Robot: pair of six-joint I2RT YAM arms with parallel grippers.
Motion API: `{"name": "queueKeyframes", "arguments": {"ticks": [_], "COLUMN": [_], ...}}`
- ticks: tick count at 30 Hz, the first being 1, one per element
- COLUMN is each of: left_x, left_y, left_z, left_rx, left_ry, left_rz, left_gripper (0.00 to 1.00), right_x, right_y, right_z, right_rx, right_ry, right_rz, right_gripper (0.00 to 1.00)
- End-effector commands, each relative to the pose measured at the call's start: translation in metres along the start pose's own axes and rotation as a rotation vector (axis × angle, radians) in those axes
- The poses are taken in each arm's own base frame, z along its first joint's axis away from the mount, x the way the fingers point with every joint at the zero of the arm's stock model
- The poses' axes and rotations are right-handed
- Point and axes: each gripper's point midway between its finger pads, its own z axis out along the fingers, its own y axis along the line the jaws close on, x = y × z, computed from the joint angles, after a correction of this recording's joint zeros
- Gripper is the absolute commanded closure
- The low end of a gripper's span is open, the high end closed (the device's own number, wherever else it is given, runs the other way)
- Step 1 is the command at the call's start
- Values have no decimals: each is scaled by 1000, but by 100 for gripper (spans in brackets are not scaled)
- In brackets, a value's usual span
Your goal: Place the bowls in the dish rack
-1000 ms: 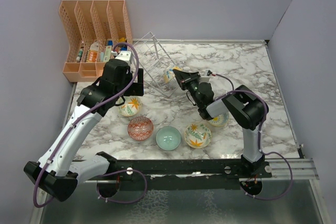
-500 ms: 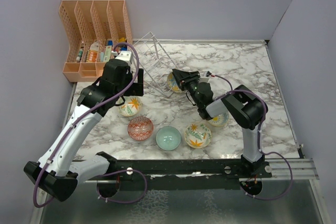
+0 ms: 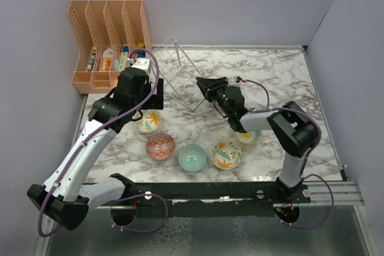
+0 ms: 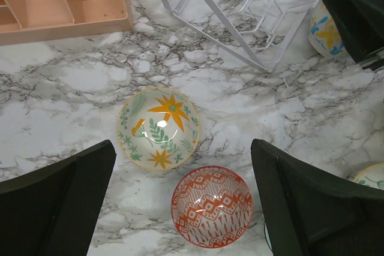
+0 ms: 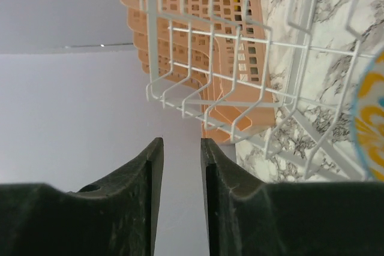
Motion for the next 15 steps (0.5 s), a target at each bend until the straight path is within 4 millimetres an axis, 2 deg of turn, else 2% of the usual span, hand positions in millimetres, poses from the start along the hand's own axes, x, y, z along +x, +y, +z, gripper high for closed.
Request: {"name": "queueKeyframes", "arguments": {"ticks": [1,5,9,12,15], "left_x": [-13,-11,-13,-16,-21], "left_y": [2,1,4,8,15], "left_z": [-9,-11,-15,-17,-21], "left_rx": [-4,6,1,-22,-60], "left_ry": [-46,-55,-69,-81,-87], "left_rz": [8,3,-1,1,-1], "left_gripper": [1,1,1,1,1], "right_x": [-3,-10,-18,-14,1], "right_y": [33,37,28,31,22], "right_z": [-18,-36,-59,-73,-92], "right_rx": [129,294,483,544,592], "right_ry": [26,66,155,293,454], "right_rz": [-179,-395,-611,-782,-911], "right_gripper": [64,55,51,51,49]}}
